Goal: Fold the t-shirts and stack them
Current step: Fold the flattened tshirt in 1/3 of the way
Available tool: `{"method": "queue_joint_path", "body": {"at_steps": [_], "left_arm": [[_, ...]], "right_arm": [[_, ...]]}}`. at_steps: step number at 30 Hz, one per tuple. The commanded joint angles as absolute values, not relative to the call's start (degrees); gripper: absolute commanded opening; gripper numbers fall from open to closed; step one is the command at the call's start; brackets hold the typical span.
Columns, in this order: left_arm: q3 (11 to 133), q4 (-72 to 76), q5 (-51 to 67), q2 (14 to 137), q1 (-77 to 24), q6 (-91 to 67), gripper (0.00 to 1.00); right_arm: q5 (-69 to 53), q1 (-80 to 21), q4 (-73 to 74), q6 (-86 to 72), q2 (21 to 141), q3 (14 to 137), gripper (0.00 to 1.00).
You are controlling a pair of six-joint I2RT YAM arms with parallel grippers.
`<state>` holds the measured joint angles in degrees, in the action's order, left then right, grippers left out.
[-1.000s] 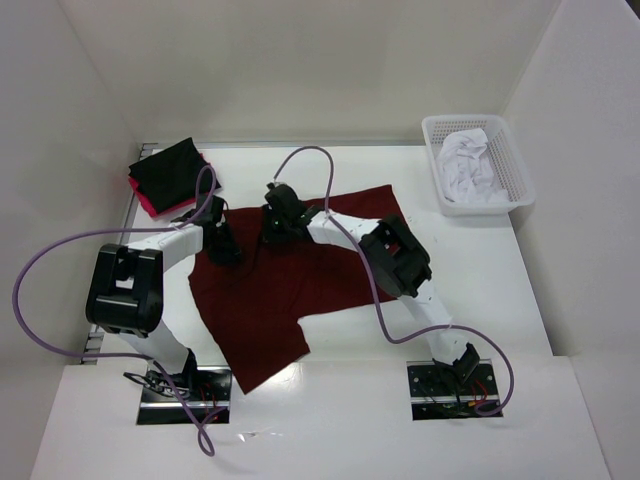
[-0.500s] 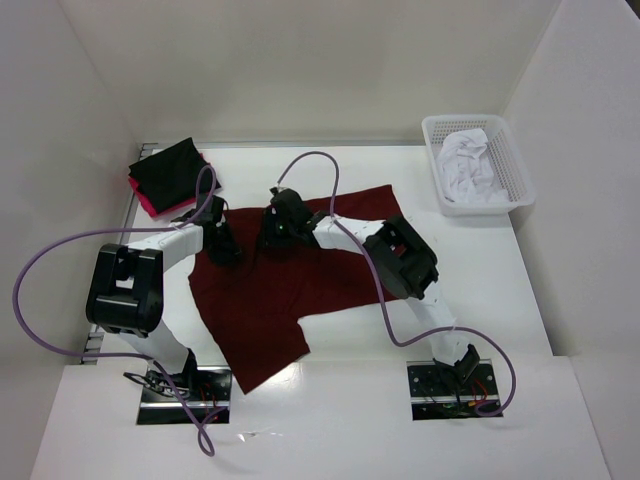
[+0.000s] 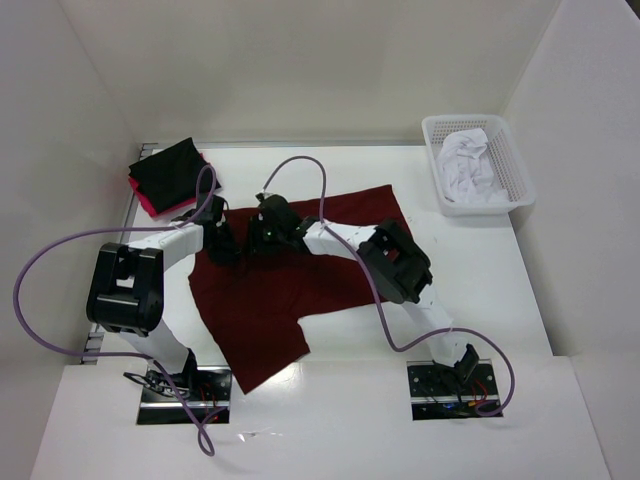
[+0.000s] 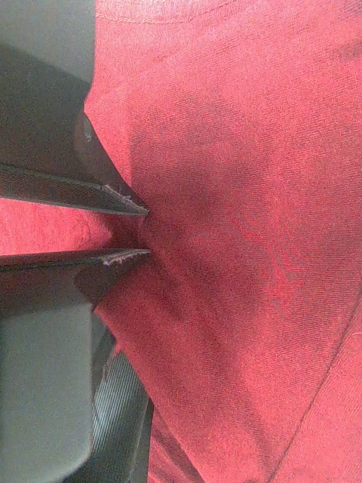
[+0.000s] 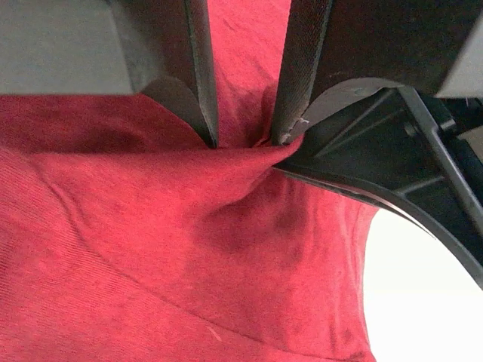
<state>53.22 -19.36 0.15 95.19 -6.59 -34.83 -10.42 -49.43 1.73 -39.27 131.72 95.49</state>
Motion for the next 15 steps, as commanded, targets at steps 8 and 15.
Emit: {"method": "queue_joint_path", "body": {"at_steps": [8,15], "left_arm": [[52.7,-19.0,-1.2,98.4,-6.9,-35.2,0.32],[52.7,-19.0,-1.2,98.4,-6.9,-35.2,0.32]], "right_arm": [[-10.9,-50.8,2.8,-40.2,136.9,103.5,0.49],[-9.1,-50.8,5.1,-39.6,137.9,104.5,0.70]]}}
